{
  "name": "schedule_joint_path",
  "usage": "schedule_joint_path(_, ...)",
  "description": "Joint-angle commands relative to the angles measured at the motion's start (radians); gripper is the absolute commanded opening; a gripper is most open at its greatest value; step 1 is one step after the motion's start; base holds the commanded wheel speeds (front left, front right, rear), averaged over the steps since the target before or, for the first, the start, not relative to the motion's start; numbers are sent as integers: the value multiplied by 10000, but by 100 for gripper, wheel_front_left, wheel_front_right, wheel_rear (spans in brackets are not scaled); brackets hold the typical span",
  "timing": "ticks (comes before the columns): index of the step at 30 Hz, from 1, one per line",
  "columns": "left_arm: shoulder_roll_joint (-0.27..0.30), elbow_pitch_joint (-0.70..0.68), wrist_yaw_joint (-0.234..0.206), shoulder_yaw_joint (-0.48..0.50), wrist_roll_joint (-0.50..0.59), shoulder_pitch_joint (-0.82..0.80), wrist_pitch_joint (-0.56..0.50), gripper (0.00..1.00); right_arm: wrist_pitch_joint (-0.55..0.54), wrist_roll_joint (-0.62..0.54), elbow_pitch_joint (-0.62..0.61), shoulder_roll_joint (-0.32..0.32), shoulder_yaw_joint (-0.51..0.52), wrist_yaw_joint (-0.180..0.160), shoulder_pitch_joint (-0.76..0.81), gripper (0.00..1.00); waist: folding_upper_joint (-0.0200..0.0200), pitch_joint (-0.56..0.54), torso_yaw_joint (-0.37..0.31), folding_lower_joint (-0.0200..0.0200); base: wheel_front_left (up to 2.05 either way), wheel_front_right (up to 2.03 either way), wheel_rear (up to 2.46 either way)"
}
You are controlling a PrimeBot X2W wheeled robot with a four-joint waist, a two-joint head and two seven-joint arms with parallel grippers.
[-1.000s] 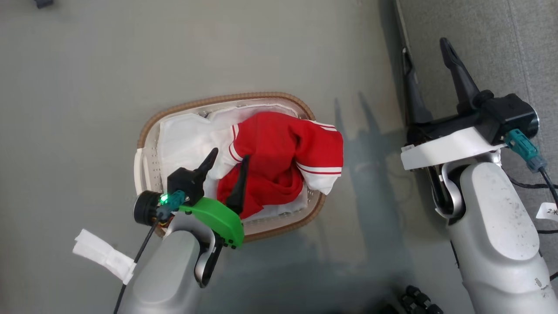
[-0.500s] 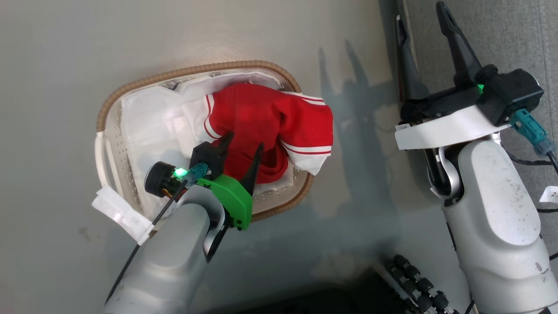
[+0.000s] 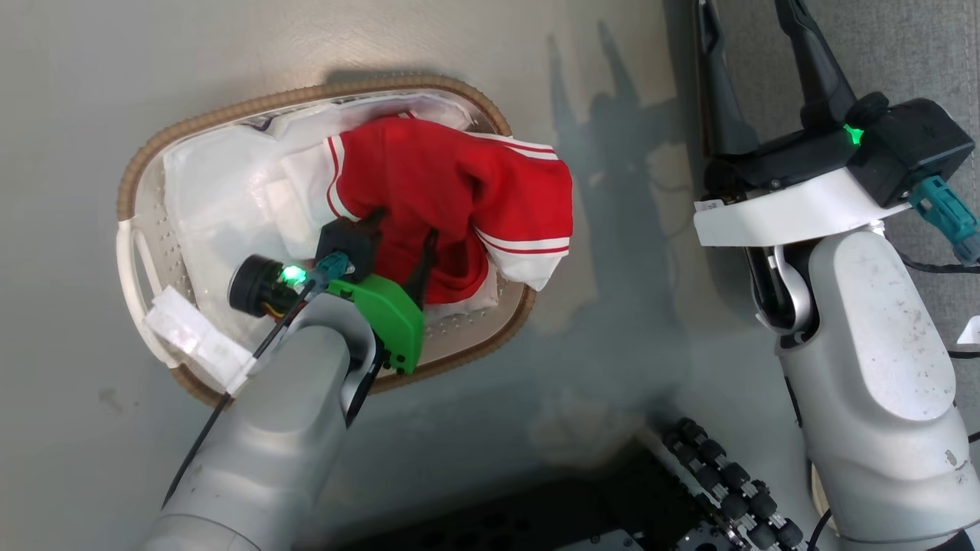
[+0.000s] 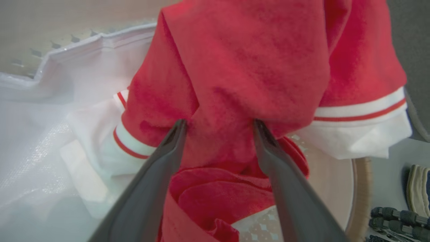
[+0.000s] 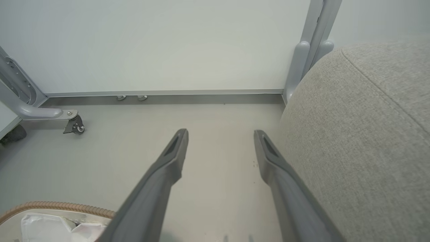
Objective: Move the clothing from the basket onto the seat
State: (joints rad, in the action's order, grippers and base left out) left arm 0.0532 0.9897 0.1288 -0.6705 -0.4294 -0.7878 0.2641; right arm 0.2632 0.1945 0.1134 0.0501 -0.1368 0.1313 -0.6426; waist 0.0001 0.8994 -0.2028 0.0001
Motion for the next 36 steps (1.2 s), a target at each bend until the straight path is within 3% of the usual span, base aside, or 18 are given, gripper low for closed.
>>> schedule_joint_path(1, 134, -70, 26, -112, -125, -213, 3, 100, 21, 74, -61, 26, -9, -10, -25, 100, -1, 130, -61, -1, 0, 0, 0)
schedule_joint_path(14, 379, 39, 27, -1664, -1188, -1343, 3, 100, 21, 323, -222, 26, -169, -10, -208, 100, -1, 632, -179, -1, 0, 0, 0)
schedule_joint_path(22, 195, 1469, 27, -2810, -1972, -1804, -394, 100, 21, 372, -146, 27, -254, -12, -154, 100, -1, 638, -190, -1, 0, 0, 0)
schedule_joint_path(23, 155, 1563, 27, -2931, -2108, -1830, -447, 79, 21, 374, -133, 27, -259, -12, -156, 100, -1, 635, -186, -1, 0, 0, 0)
schedule_joint_path(24, 139, 1621, 27, -3015, -2204, -1853, -495, 65, 21, 370, -120, 27, -262, -10, -163, 100, -1, 630, -182, -1, 0, 0, 0)
schedule_joint_path(25, 134, 1650, 27, -3137, -2283, -1882, -485, 0, 21, 372, -104, 27, -261, -10, -169, 100, -1, 619, -178, -1, 0, 0, 0)
schedule_joint_path(36, 245, 1679, 28, -3873, -3252, -1758, -140, 0, 21, 494, 125, 28, -342, -10, -379, 100, -1, 139, -247, -1, 0, 0, 0)
